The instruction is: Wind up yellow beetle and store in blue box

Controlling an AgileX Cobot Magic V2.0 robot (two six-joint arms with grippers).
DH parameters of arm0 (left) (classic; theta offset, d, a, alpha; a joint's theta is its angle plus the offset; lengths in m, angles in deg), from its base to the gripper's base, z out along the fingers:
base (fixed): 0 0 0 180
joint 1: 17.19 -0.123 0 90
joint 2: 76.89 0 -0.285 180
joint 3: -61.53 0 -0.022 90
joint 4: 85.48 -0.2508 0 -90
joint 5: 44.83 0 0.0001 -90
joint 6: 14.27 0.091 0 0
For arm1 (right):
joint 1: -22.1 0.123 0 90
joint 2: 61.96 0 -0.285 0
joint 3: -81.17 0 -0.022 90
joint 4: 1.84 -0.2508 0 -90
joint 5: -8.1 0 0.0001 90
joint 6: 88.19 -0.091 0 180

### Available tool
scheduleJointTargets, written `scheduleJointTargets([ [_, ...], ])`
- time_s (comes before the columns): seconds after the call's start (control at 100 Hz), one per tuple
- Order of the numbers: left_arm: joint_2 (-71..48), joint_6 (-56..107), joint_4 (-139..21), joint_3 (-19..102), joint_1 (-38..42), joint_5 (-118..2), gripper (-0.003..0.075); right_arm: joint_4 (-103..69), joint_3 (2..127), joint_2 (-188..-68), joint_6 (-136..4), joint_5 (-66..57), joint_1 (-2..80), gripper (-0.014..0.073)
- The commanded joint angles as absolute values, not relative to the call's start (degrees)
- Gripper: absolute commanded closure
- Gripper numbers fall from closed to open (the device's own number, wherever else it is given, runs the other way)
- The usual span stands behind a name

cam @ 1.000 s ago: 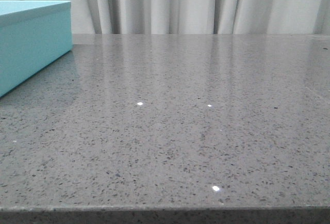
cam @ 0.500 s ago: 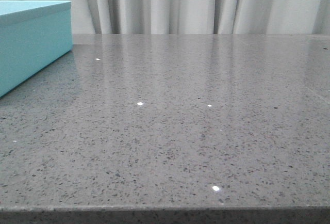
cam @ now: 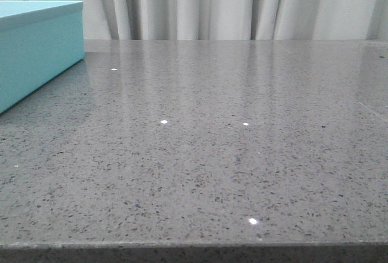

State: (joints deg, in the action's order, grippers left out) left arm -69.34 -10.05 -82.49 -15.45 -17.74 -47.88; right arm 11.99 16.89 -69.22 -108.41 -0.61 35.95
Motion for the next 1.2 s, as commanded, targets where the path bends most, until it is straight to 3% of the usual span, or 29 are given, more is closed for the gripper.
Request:
scheduleJointTargets([
  [0.0,-71.17,-10.61,-82.42,-17.93,-17.36,-43.99,0.0741,6.98,15.02,-70.12,-102.46,9.77,33.0,0.0662],
  [0.34,-71.17,-10.61,-82.42,-17.93,-17.36,-43.99,0.0741,-0.02,5.35,-70.12,-96.29,15.18,23.75,0.0662],
  [1.19,-71.17,-10.61,-82.42,-17.93,-17.36,-43.99,0.0741,-0.09,3.39,-67.98,-96.44,10.64,23.4,0.0662],
])
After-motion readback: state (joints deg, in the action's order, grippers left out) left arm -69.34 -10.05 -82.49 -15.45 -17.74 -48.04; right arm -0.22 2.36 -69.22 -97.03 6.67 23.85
